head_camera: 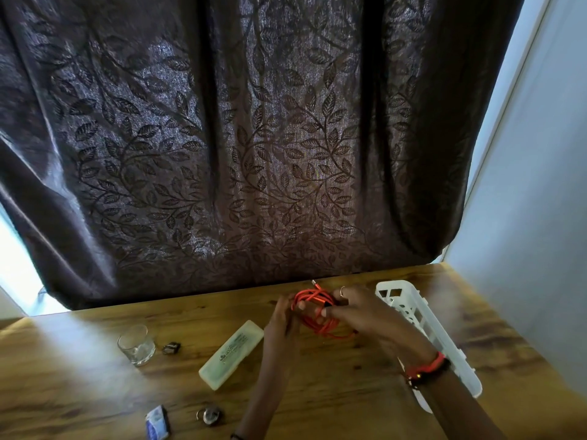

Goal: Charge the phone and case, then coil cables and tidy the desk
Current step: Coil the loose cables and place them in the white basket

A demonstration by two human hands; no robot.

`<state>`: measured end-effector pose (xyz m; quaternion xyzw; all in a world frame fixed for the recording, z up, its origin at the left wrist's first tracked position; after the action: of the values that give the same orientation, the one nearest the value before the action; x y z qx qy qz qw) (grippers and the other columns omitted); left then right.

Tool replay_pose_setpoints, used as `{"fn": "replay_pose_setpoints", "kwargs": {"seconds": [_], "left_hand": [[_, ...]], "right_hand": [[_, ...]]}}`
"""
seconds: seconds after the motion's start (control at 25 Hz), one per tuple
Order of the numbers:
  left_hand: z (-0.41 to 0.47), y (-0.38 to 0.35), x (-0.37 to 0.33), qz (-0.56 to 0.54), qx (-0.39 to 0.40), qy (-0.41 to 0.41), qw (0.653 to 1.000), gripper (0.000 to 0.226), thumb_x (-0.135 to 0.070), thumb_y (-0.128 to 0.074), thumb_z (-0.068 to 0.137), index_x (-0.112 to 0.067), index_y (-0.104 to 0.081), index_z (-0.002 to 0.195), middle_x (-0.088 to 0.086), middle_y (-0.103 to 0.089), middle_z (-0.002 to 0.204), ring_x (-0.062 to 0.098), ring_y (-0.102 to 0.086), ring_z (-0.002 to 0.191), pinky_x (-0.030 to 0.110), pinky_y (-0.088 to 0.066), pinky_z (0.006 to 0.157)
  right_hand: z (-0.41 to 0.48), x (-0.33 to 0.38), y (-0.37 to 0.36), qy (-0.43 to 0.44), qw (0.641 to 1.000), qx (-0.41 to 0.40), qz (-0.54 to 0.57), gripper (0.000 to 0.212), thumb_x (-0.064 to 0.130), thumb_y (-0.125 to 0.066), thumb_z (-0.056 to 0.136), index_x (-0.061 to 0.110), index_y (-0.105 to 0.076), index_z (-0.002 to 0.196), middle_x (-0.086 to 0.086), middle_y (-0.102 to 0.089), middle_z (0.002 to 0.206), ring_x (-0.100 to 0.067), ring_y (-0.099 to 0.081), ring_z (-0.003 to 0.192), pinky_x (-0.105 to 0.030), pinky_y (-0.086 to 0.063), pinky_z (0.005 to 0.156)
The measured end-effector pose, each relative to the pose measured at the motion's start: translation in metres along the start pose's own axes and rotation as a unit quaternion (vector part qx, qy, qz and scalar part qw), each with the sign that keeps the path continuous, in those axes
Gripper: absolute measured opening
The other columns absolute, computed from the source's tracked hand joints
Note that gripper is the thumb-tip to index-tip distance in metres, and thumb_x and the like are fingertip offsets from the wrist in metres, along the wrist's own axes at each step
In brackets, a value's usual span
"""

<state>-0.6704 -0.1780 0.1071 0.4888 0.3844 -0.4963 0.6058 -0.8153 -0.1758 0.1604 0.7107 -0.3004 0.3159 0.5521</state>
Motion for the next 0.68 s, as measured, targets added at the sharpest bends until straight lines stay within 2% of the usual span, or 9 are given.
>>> {"fn": "replay_pose_setpoints", "kwargs": {"seconds": [0.12,0.16,0.28,0.32,0.4,0.44,0.52,0.6,0.68], "left_hand": [[0.002,-0.001,-0.002,-0.011,-0.011,-0.014,1.0,0.033,0.009,-0.043,0.091,-0.019,-0.054,0.105,-0.003,-0.065,0.092,-0.002,-0.061,0.079,0.009,-0.044,0.066],[0.004,-0.002,-0.003,-0.012,-0.01,-0.019,1.0,0.033,0.009,-0.042,0.091,-0.019,-0.055,0.104,-0.001,-0.066,0.091,-0.001,-0.061,0.079,0.011,-0.046,0.067],[0.009,-0.004,-0.001,-0.036,0.009,-0.006,0.999,0.031,0.006,-0.041,0.093,-0.016,-0.057,0.109,-0.001,-0.068,0.097,0.006,-0.066,0.086,0.025,-0.055,0.077],[0.01,-0.005,0.001,-0.056,0.02,0.005,0.998,0.031,0.005,-0.041,0.094,-0.016,-0.057,0.11,0.0,-0.068,0.099,0.011,-0.067,0.09,0.033,-0.057,0.079],[0.012,-0.005,0.001,-0.101,0.045,0.023,0.994,0.029,0.003,-0.041,0.095,-0.017,-0.057,0.108,0.003,-0.069,0.102,0.02,-0.068,0.093,0.04,-0.058,0.08],[0.012,-0.005,0.0,-0.119,0.058,0.028,0.991,0.028,0.003,-0.041,0.095,-0.017,-0.056,0.107,0.004,-0.069,0.103,0.021,-0.069,0.094,0.04,-0.058,0.079],[0.011,-0.004,-0.001,-0.128,0.071,0.034,0.989,0.024,0.002,-0.045,0.094,-0.017,-0.056,0.105,0.005,-0.068,0.105,0.019,-0.069,0.095,0.033,-0.058,0.078],[0.01,-0.002,0.001,-0.091,0.062,0.033,0.993,0.018,-0.003,-0.052,0.092,-0.018,-0.056,0.1,0.004,-0.068,0.101,0.01,-0.068,0.09,0.024,-0.056,0.073],[0.008,-0.001,0.005,-0.041,0.041,0.028,0.998,0.011,-0.012,-0.058,0.09,-0.016,-0.057,0.1,0.001,-0.069,0.093,0.003,-0.068,0.08,0.018,-0.053,0.064]], "right_hand": [[0.003,-0.004,0.006,-0.009,0.996,0.064,0.062,0.02,0.023,-0.068,0.079,0.016,-0.072,0.097,0.002,-0.072,0.099,-0.012,-0.061,0.102,-0.028,-0.043,0.093],[0.004,-0.004,0.008,-0.01,0.991,0.094,0.094,0.015,0.021,-0.068,0.078,0.016,-0.073,0.09,0.004,-0.073,0.096,-0.009,-0.061,0.101,-0.026,-0.041,0.095],[0.003,-0.001,0.014,0.004,0.969,0.177,0.17,0.009,0.013,-0.065,0.074,0.014,-0.07,0.08,0.007,-0.072,0.084,-0.002,-0.064,0.086,-0.016,-0.043,0.08],[0.004,-0.001,0.016,0.008,0.964,0.184,0.189,0.013,0.014,-0.063,0.071,0.011,-0.07,0.083,0.006,-0.072,0.084,-0.003,-0.064,0.085,-0.016,-0.045,0.079],[0.003,0.003,0.021,0.007,0.959,0.201,0.202,0.029,0.02,-0.067,0.072,0.005,-0.069,0.097,0.003,-0.072,0.095,-0.006,-0.064,0.093,-0.019,-0.046,0.087],[0.002,0.004,0.021,0.007,0.961,0.207,0.183,0.036,0.025,-0.071,0.075,0.007,-0.067,0.106,0.002,-0.071,0.104,-0.007,-0.063,0.1,-0.02,-0.045,0.093],[0.002,0.008,0.017,0.017,0.984,0.165,0.057,0.03,0.033,-0.068,0.081,0.021,-0.067,0.109,0.004,-0.071,0.105,-0.009,-0.064,0.103,-0.019,-0.045,0.089],[0.007,0.012,0.017,0.021,0.992,0.045,-0.12,0.025,0.038,-0.066,0.081,0.023,-0.065,0.1,0.004,-0.066,0.094,-0.017,-0.061,0.098,-0.026,-0.046,0.082],[0.008,0.014,0.015,0.011,0.956,-0.074,-0.282,0.045,0.043,-0.066,0.076,0.022,-0.054,0.114,0.001,-0.053,0.111,-0.021,-0.049,0.112,-0.036,-0.041,0.093]]}}
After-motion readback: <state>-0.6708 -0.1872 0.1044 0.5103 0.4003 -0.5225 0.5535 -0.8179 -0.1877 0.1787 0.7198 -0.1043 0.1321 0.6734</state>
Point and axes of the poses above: each hand's wrist, its own z-axis towards the middle knuckle, its own y-axis out of the back of the hand, x = y × z, the point moved 4 cm from there along z, towards the middle knuckle
